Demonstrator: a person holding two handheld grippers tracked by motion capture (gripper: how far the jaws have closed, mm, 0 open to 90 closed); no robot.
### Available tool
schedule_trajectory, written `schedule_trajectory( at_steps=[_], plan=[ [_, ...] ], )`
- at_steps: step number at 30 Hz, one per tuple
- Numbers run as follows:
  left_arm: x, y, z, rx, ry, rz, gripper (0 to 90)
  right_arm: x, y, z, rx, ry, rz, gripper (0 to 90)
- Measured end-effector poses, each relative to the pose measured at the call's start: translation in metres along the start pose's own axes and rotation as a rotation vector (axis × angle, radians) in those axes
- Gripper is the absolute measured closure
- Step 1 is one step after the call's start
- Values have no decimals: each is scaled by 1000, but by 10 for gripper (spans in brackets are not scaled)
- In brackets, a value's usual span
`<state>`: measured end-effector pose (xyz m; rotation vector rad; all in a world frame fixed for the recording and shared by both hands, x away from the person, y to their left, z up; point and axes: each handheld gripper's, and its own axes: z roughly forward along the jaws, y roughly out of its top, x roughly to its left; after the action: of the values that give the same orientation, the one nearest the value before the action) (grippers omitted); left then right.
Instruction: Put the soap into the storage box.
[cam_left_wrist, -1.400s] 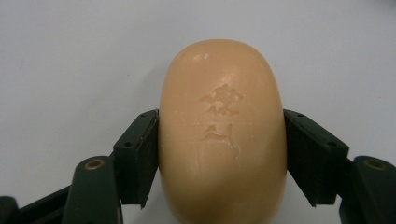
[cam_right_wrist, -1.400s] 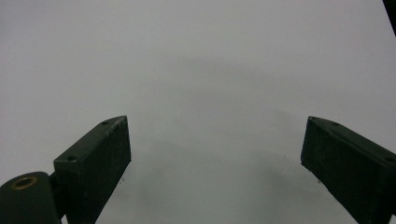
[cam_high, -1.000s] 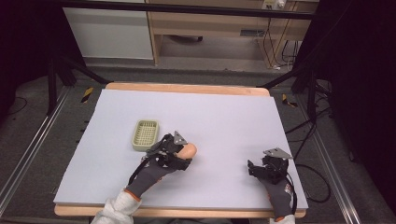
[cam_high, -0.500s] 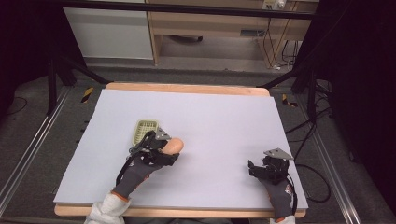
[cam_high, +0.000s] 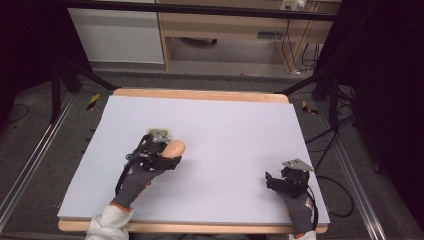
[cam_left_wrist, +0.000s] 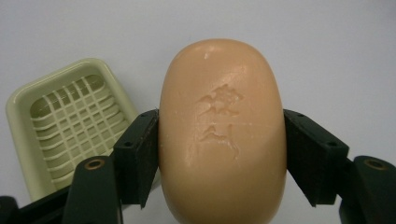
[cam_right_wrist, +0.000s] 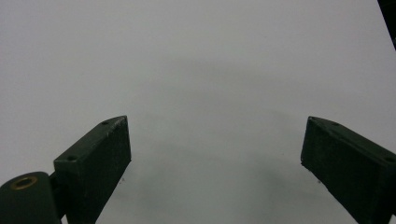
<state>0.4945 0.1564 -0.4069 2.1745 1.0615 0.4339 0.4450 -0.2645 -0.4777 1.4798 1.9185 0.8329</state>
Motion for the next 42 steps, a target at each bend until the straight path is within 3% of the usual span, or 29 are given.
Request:
schedule_trajectory(
  at_steps=[28, 42],
  plan=[
    [30, 6, -3, -23, 90, -63, 316, 0, 1, 1, 1, 1, -3, 87],
    [46, 8, 6, -22, 130, -114, 316, 0, 1, 2, 1, 0, -2, 87]
  ],
)
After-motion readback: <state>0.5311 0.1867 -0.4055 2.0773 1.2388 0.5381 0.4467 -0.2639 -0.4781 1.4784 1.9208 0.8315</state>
